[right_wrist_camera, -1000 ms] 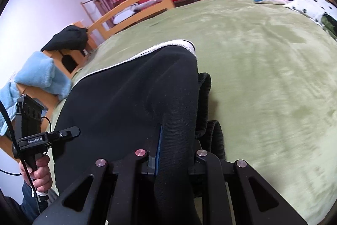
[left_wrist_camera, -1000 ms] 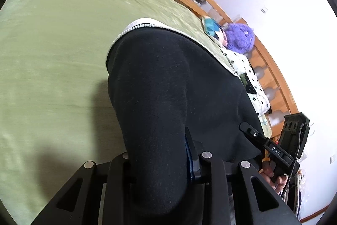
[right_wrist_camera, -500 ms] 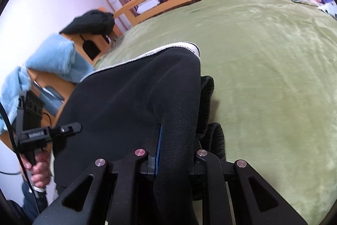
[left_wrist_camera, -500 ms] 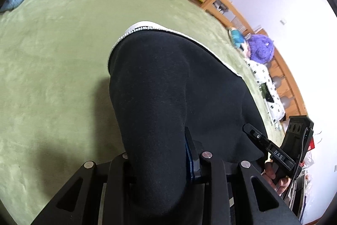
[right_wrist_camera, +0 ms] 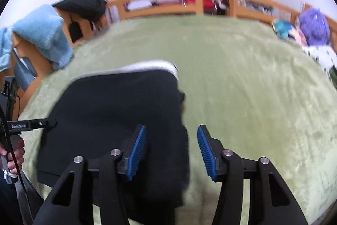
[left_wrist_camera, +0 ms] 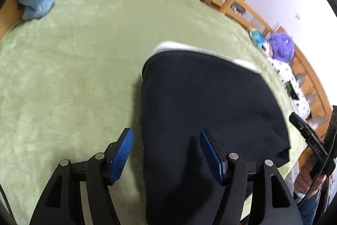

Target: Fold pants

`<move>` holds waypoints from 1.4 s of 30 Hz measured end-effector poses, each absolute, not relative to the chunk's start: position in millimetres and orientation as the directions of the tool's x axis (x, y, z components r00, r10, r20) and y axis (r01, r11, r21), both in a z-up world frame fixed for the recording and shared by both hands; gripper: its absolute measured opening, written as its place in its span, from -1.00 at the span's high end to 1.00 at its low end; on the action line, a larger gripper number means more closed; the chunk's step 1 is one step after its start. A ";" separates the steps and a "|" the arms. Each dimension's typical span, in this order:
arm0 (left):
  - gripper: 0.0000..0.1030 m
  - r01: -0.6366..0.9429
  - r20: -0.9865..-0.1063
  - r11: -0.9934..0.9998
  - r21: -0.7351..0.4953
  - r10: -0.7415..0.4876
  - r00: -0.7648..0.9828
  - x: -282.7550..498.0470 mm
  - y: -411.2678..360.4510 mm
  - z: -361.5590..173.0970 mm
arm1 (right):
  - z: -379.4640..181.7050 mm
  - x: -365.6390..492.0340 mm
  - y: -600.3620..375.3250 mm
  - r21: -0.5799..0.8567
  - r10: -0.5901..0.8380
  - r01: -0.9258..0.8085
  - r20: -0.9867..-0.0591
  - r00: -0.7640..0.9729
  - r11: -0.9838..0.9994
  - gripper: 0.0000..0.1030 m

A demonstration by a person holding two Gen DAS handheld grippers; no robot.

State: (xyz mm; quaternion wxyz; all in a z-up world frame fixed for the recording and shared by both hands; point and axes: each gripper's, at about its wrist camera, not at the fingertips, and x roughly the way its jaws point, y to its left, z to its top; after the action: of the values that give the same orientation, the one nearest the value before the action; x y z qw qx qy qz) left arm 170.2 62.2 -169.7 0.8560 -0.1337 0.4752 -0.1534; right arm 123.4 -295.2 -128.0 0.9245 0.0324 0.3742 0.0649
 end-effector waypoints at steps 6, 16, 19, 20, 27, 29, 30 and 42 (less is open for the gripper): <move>-0.24 0.225 -0.720 0.878 -0.423 -0.476 0.505 141.7 36.7 -165.6 | -143.9 116.6 -247.6 0.153 0.311 -0.288 -0.690 0.654 0.945 0.83; -0.31 0.212 -0.729 0.901 -0.379 -0.432 0.532 97.7 28.9 -175.5 | -191.4 70.8 -250.9 0.195 0.348 -0.318 -0.762 0.547 0.928 0.91; -0.39 0.203 -0.768 0.916 -0.345 -0.400 0.500 95.8 23.2 -188.0 | -172.8 55.6 -257.9 0.163 0.333 -0.314 -0.706 0.625 0.935 0.90; -0.39 0.209 -0.782 0.929 -0.306 -0.370 0.501 94.5 18.8 -195.8 | -170.0 51.6 -262.3 0.157 0.323 -0.303 -0.691 0.647 0.940 0.85; -0.39 0.204 -0.817 0.950 -0.238 -0.309 0.487 94.7 6.4 -199.2 | -215.2 70.9 -286.5 0.172 0.266 -0.211 -0.765 0.587 0.962 0.92; -0.39 0.194 -0.792 0.947 -0.256 -0.321 0.519 93.4 19.5 -183.7 | -200.4 73.4 -289.3 0.199 0.286 -0.210 -0.756 0.589 0.957 0.93; -0.39 0.185 -0.780 0.947 -0.263 -0.321 0.537 93.6 25.3 -178.0 | -189.2 74.6 -290.4 0.187 0.277 -0.210 -0.748 0.603 0.960 0.88; -0.40 0.193 -0.705 0.938 -0.289 -0.345 0.619 204.6 7.1 -138.0 | -118.5 185.0 -275.7 0.131 0.267 -0.241 -0.640 0.720 0.962 0.23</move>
State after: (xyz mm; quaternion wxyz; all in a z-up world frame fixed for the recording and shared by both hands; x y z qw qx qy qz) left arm 204.6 7.1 -138.0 0.8951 -0.0926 0.4095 -0.1504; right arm 185.0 -275.7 -118.5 0.9273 0.0190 0.3479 0.1371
